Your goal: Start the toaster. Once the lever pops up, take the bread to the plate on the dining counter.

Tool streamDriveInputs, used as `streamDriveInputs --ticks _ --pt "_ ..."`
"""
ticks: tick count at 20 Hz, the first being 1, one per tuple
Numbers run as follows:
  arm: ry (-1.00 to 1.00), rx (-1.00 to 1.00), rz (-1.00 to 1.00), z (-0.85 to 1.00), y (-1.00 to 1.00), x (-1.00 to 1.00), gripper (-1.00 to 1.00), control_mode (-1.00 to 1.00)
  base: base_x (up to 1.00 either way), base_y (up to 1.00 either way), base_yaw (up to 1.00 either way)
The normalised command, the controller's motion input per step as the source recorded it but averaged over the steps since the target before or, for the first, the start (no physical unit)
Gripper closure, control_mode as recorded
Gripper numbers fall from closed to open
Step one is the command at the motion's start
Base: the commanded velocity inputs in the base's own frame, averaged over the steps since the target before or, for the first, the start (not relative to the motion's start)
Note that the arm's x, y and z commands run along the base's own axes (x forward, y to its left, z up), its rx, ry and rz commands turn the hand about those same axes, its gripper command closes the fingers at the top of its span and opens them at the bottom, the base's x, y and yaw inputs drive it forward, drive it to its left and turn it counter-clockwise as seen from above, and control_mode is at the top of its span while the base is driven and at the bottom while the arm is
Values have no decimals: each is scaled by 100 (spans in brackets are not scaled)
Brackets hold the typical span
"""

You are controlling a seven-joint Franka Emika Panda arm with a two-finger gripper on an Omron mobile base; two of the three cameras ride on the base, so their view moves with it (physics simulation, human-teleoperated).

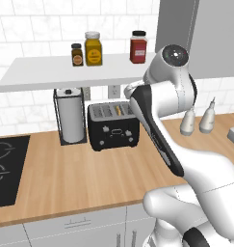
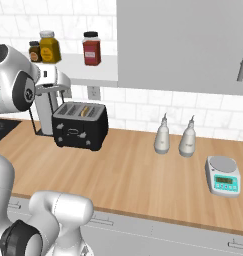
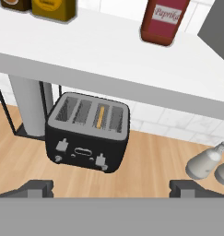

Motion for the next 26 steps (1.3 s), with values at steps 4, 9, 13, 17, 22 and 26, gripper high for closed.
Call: streamDriveInputs --ticks 4,9,13,17,22,26 --pt "0 0 0 0 0 0 -100 -100 0 0 0" --pt "0 0 0 0 0 0 -100 -100 0 0 0" --pt "0 0 0 0 0 0 -100 -100 0 0 0" --pt "0 0 0 0 0 0 -100 -100 0 0 0" --pt "0 0 0 0 0 0 -100 -100 0 0 0" --pt "0 0 0 0 0 0 -100 -100 0 0 0"
